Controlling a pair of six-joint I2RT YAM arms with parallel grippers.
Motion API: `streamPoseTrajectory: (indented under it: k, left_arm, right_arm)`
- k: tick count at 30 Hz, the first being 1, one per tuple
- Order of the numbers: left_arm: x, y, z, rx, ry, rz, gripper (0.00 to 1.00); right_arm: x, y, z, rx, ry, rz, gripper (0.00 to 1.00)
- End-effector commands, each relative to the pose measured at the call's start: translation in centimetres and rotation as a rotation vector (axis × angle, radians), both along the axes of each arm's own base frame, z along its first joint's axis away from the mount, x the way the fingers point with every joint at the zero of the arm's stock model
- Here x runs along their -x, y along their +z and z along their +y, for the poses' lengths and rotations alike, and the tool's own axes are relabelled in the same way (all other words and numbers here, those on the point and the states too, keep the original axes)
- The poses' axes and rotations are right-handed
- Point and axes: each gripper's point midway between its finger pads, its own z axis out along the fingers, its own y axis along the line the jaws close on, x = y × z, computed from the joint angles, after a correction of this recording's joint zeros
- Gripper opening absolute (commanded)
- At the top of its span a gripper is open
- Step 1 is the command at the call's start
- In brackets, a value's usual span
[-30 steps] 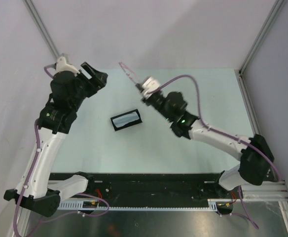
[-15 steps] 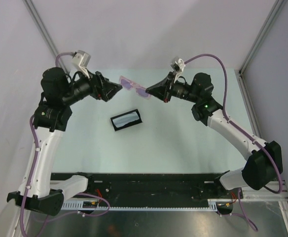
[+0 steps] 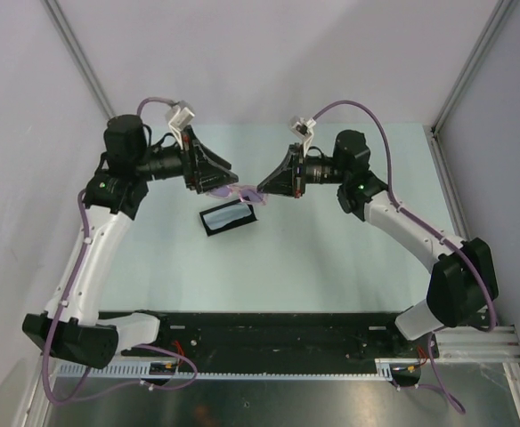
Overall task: Organize the sunglasses
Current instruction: Pass from the right arm to the left
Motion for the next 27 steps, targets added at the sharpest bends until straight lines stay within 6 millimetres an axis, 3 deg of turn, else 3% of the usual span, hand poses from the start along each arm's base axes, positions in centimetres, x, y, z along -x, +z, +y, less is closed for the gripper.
streamPoseTrajectory:
  k: [1, 5, 18, 20, 22, 27]
  left_arm:
    - [1.5, -0.9, -1.0, 0.009, -0.134, -0.013, 0.59]
    - [1.6, -3.7, -1.4, -0.003, -0.154, 0.066, 0.52]
    - [2.9, -6.7, -2.2, -0.015, -0.226, 0.118, 0.52]
    - [2.0, -6.9, -2.0, -0.036, -0.169, 0.108, 0.55]
    - [-0.1, -7.0, -1.4, -0.075, -0.033, 0.1, 0.55]
    - [-3.8, -5.3, 1.0, -0.087, 0.254, 0.109, 0.75]
  right_arm:
    - [1.2, 0.8, 0.3, 0.015, 0.08, -0.032, 0.0]
    - [1.5, -0.4, 0.5, 0.063, 0.092, -0.032, 0.0]
    - [2.1, -1.2, 0.7, 0.081, 0.138, 0.009, 0.0]
    - [2.3, -1.1, 0.6, 0.079, 0.147, 0.008, 0.0]
    - [2.1, -1.0, 0.6, 0.079, 0.133, 0.0, 0.0]
    - [0.8, -1.2, 0.5, 0.098, 0.044, -0.005, 0.0]
